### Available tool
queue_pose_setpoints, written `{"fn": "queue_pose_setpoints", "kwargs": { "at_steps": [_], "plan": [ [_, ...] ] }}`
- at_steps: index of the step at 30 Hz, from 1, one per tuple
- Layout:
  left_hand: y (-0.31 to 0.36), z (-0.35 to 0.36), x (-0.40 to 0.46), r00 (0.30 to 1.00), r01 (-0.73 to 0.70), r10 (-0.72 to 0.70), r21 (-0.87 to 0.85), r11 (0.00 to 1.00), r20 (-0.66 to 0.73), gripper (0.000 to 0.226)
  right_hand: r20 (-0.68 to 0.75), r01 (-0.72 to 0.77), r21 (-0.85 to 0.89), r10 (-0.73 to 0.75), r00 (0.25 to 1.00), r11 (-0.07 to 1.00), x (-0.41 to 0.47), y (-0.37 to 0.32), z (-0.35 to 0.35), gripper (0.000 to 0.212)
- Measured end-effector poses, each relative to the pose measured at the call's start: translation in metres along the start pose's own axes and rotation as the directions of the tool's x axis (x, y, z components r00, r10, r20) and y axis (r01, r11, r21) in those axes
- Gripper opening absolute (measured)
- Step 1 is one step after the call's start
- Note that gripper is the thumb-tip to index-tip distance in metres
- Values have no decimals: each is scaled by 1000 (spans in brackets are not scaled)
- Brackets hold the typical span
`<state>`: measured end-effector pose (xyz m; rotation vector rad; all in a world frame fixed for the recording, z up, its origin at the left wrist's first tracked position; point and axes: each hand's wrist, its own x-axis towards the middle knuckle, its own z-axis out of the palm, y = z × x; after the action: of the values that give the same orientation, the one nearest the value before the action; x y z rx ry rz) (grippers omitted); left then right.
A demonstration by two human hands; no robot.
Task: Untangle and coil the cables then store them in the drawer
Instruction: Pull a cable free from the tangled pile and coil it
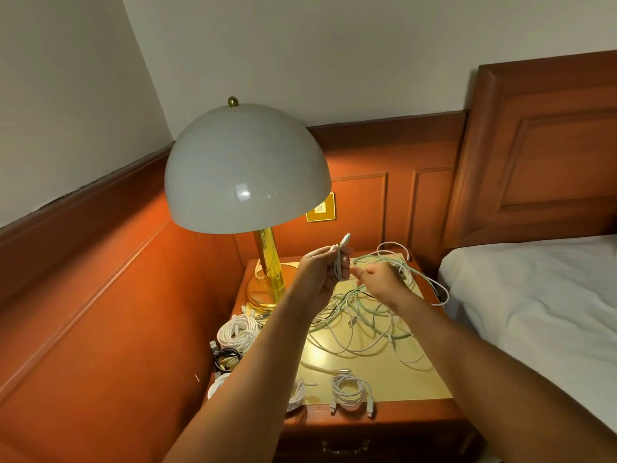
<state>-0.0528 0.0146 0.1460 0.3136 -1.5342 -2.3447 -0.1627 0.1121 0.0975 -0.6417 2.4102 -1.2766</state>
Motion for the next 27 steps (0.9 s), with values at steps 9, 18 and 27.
{"fn": "queue_pose_setpoints", "kwargs": {
  "at_steps": [9, 18, 27],
  "plan": [
    [5, -8, -1, 993, 68, -109, 505, 860, 52, 29, -2, 240, -312, -253, 967, 919, 20, -61, -38, 16],
    [-9, -10, 20, 986, 102, -39, 396, 912, -164, 29, 191, 410, -375, -364, 912, 832, -18, -86, -50, 20],
    [-8, -1, 25, 974, 15, -18, -13, 1000, -224, 24, 135, 158, 332, -212, 968, 930, -57, -3, -7, 31]
  ]
}}
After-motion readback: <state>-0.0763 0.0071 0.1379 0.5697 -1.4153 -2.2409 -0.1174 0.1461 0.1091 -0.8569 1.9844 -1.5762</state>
